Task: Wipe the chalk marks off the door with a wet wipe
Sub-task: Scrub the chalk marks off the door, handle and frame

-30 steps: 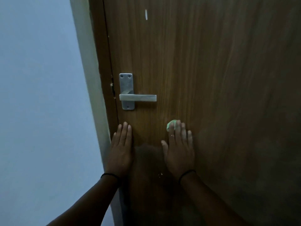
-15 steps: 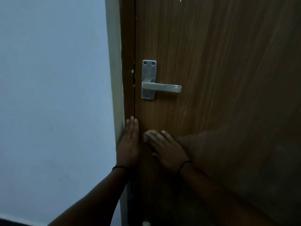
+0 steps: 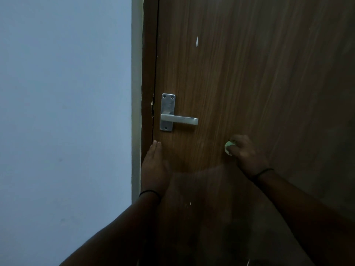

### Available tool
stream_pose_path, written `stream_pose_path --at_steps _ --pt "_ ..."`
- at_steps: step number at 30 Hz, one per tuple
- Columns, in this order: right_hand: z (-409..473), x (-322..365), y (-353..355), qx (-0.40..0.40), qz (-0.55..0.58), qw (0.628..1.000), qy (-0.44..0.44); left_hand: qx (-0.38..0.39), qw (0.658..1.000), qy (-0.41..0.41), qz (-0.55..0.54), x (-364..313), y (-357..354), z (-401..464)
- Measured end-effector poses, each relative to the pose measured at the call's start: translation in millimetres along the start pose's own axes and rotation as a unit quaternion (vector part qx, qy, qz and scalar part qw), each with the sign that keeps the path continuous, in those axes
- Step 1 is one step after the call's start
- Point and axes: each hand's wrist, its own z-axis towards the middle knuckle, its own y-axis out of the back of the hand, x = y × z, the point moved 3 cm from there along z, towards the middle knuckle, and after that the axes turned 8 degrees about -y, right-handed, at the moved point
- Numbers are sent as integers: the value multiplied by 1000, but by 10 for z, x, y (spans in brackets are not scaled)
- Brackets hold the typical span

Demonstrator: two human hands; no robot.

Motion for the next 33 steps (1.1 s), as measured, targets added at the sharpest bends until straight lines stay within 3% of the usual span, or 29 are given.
stream_pose_path --at_steps 1,6,8,12,14,18,21,26,30,33 --pt "23 68 -13 -4 38 999 -26 -6 1000 0 -5 -15 25 24" --pt "85 680 -4 -51 140 989 13 -24 999 12 -19 -87 148 142" --pt "160 875 58 -85 200 976 -30 -40 999 15 -22 -118 198 217" --pt "384 982 370 -185 365 884 -225 -100 993 28 -52 -212 396 468" --pt "523 1039 549 -205 398 862 -240 -133 989 39 -60 -265 497 605" --pt "724 1419 686 -136 376 910 -110 -151 984 61 -68 -315 597 808" --pt "723 1621 539 -100 235 967 14 -142 985 71 -66 -298 625 850" --pt "768 1852 341 -163 120 976 77 -131 987 72 -60 -155 677 794" --pt "1043 2184 216 -67 69 986 135 -125 988 73 -46 -46 681 778" --pt "1092 2148 281 -73 71 984 144 -130 989 64 -37 -25 679 775"
